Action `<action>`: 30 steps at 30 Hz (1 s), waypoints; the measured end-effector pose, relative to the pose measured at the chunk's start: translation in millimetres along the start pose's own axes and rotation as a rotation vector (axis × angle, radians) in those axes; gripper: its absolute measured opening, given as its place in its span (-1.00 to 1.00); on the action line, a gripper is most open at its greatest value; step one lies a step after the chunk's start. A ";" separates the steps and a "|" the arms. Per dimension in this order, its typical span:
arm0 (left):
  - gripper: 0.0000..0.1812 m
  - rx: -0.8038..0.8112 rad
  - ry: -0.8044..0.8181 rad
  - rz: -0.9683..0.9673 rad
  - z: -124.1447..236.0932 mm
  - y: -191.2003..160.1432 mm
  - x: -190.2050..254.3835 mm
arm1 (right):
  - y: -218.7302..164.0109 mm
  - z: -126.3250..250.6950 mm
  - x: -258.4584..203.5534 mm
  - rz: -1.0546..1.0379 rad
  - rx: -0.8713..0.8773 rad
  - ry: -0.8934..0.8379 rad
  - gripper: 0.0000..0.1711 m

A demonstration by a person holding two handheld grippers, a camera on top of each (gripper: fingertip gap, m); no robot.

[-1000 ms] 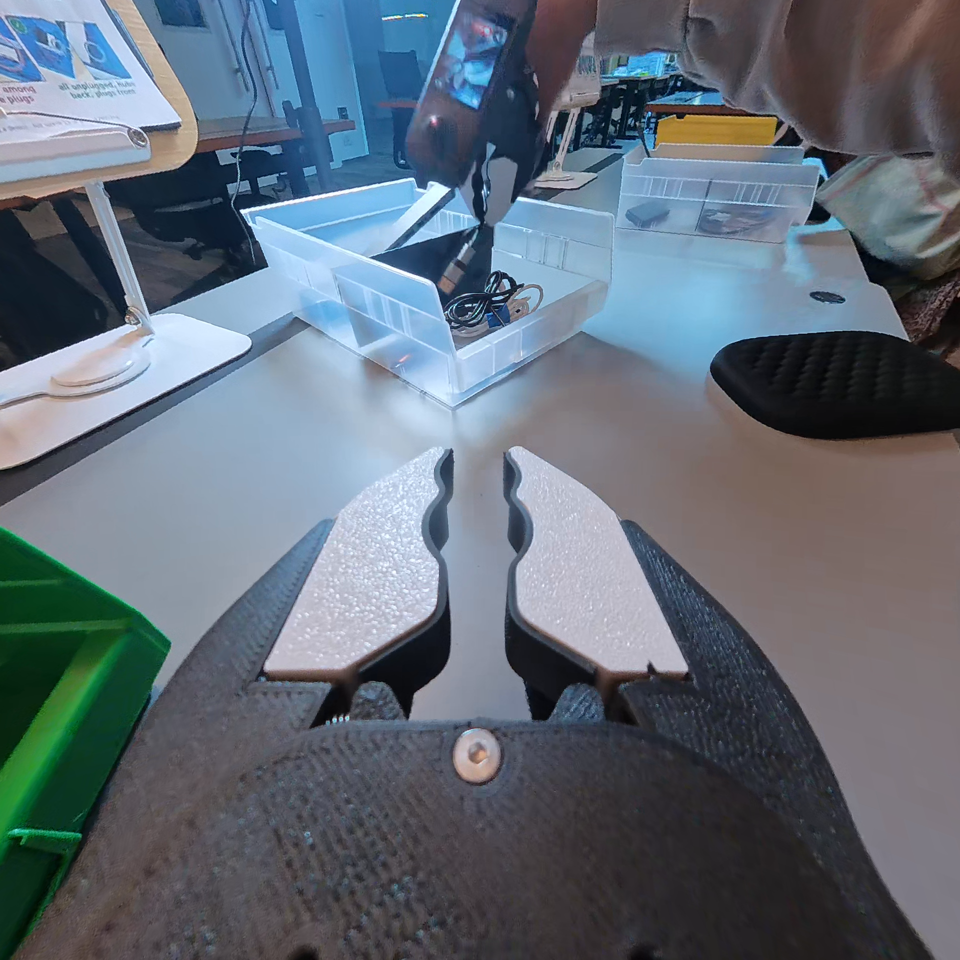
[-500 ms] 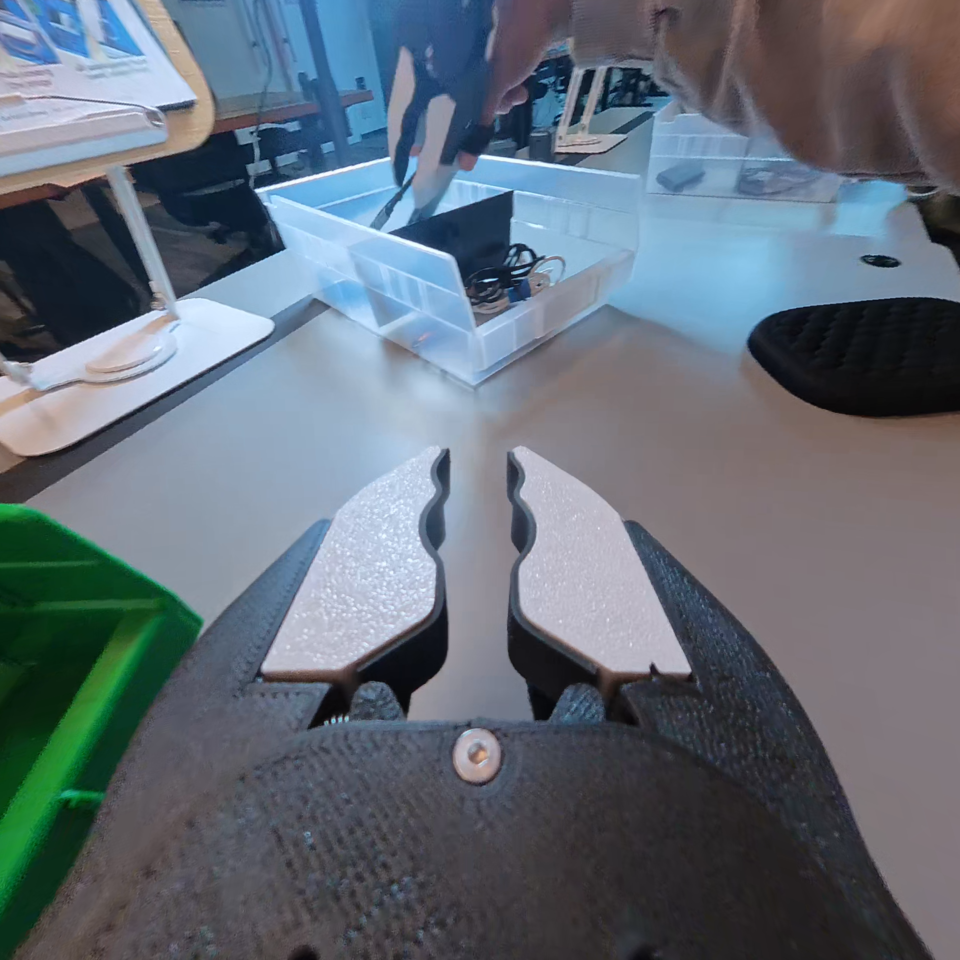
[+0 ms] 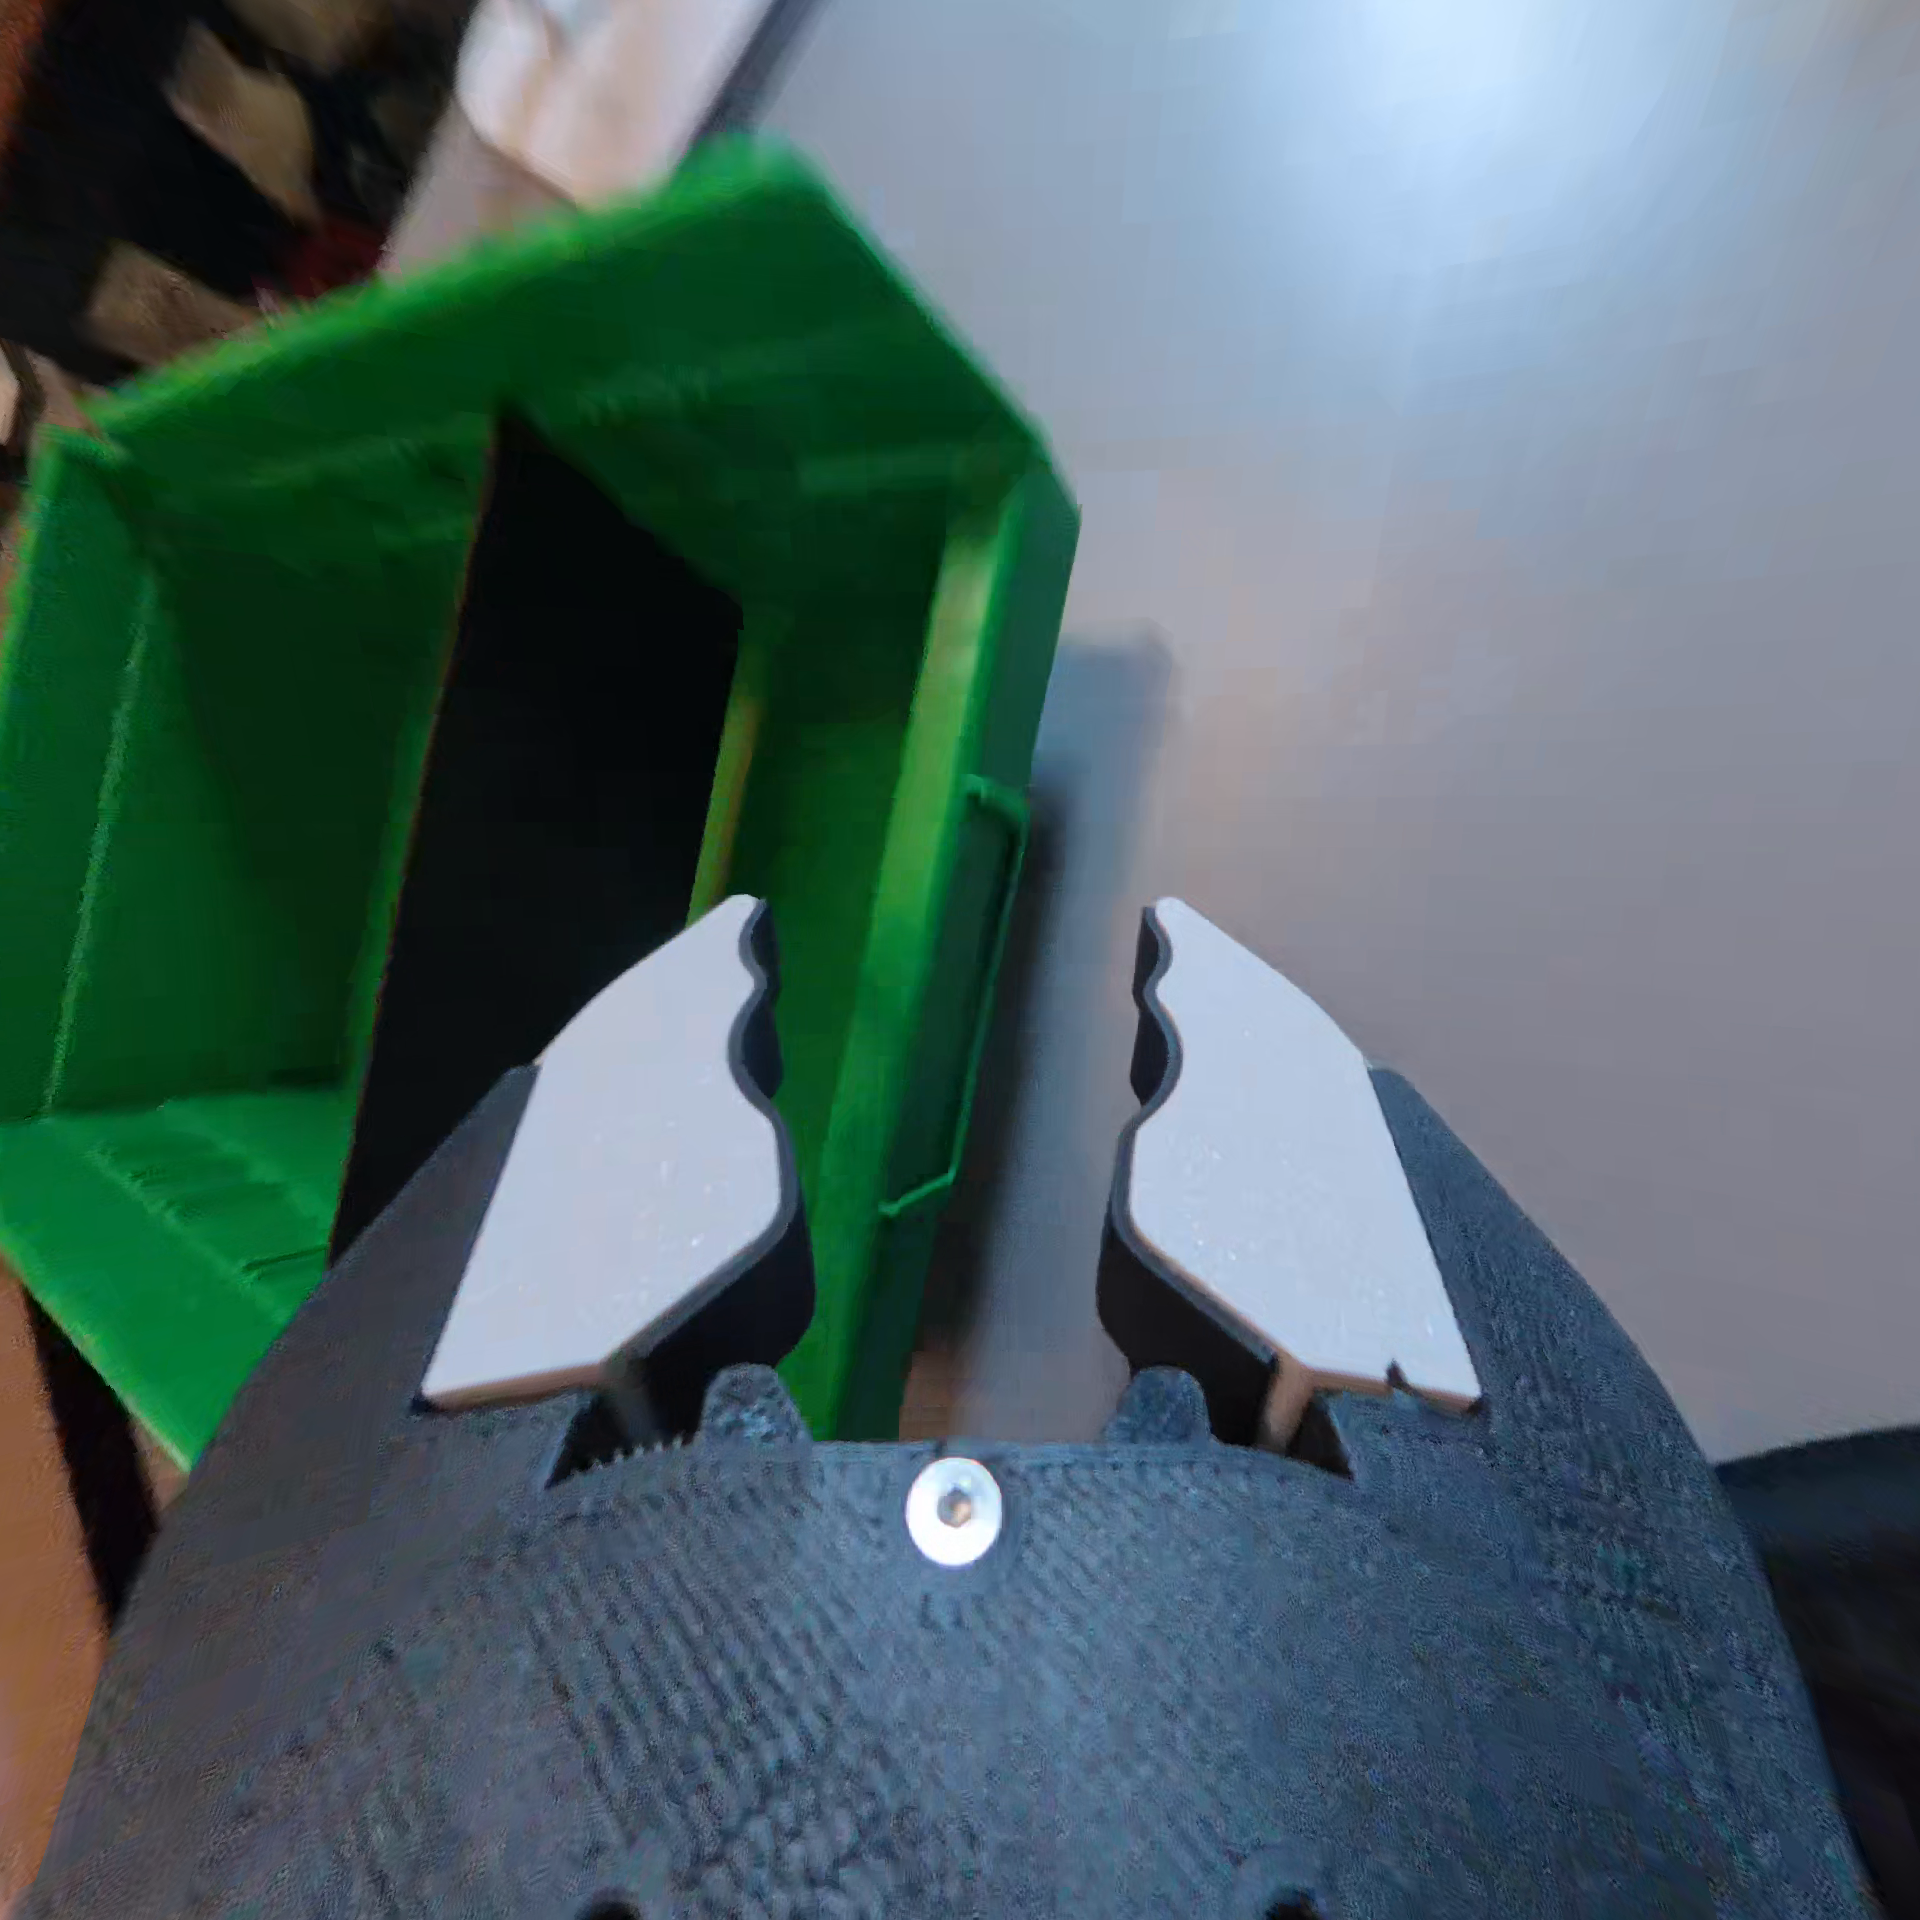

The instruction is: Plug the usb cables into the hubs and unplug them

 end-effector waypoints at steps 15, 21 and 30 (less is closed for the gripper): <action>-0.64 0.052 -0.164 -0.347 -9.5 37.0 63.2 | 22.1 -30.0 -92.4 0.273 0.045 -0.126 -0.60; -0.57 0.186 -0.182 -0.462 -15.2 101.5 101.0 | 33.2 20.7 -153.5 0.052 0.328 -0.245 -0.55; -0.52 0.580 -0.276 0.194 52.4 168.5 139.2 | -61.2 96.3 -113.4 -0.864 0.830 -0.293 -0.45</action>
Point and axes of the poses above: each gripper's, where its closed fingertips meet, z back along the fingers, y out of its top, x = y × z across the jaws, the point moved 2 cm from there along z, back along the fingers, and after that the axes turned 11 degrees about -z, right-handed, at the moved point
